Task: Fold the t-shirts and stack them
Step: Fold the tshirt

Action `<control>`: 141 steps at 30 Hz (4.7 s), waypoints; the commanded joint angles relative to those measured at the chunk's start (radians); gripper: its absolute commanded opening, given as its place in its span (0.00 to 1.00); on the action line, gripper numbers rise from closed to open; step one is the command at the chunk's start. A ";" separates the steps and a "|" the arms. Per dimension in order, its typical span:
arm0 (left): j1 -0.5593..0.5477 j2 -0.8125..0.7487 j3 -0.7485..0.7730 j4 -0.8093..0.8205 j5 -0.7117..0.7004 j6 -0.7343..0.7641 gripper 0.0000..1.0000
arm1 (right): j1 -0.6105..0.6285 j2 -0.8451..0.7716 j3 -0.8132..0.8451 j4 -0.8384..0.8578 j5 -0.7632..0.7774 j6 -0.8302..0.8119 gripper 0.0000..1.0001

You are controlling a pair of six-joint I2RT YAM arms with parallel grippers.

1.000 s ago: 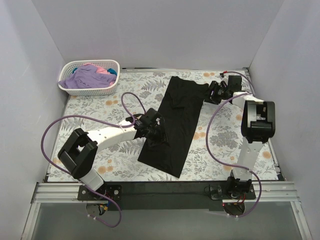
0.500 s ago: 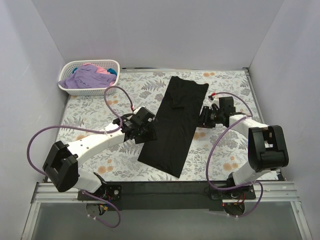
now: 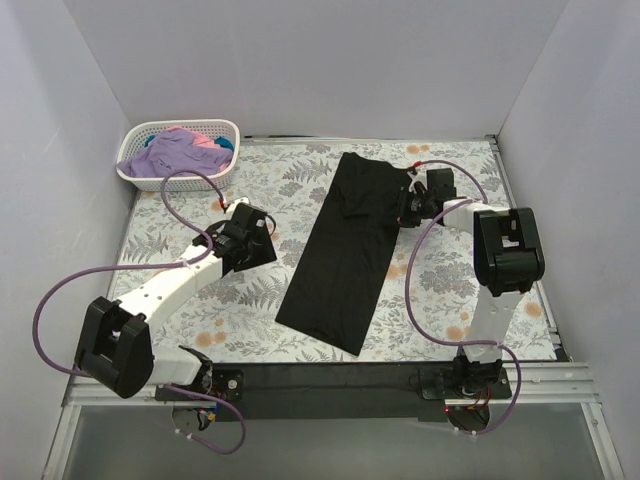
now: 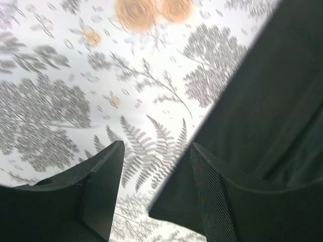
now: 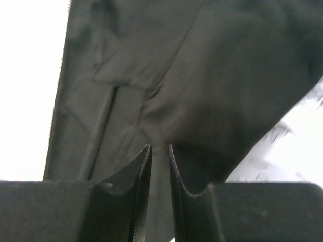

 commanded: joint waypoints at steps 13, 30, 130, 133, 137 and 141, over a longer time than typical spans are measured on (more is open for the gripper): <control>0.059 0.088 -0.078 0.177 0.028 0.132 0.56 | -0.026 0.316 0.391 -0.097 0.036 -0.116 0.28; 0.036 0.033 -0.069 0.158 0.247 0.085 0.84 | 0.106 -0.405 -0.096 -0.396 0.396 -0.089 0.58; -0.318 0.390 0.085 -0.129 0.112 -0.188 0.17 | 0.787 -0.597 -0.540 -0.563 0.723 0.321 0.01; -0.331 0.378 0.071 -0.152 0.123 -0.205 0.00 | 0.789 -0.620 -0.535 -0.574 0.705 0.305 0.01; -0.375 0.321 0.034 -0.187 0.181 -0.257 0.00 | 0.798 -0.660 -0.535 -0.606 0.638 0.286 0.01; -0.481 0.238 -0.025 -0.263 0.204 -0.346 0.00 | 0.832 -0.753 -0.549 -0.674 0.544 0.288 0.01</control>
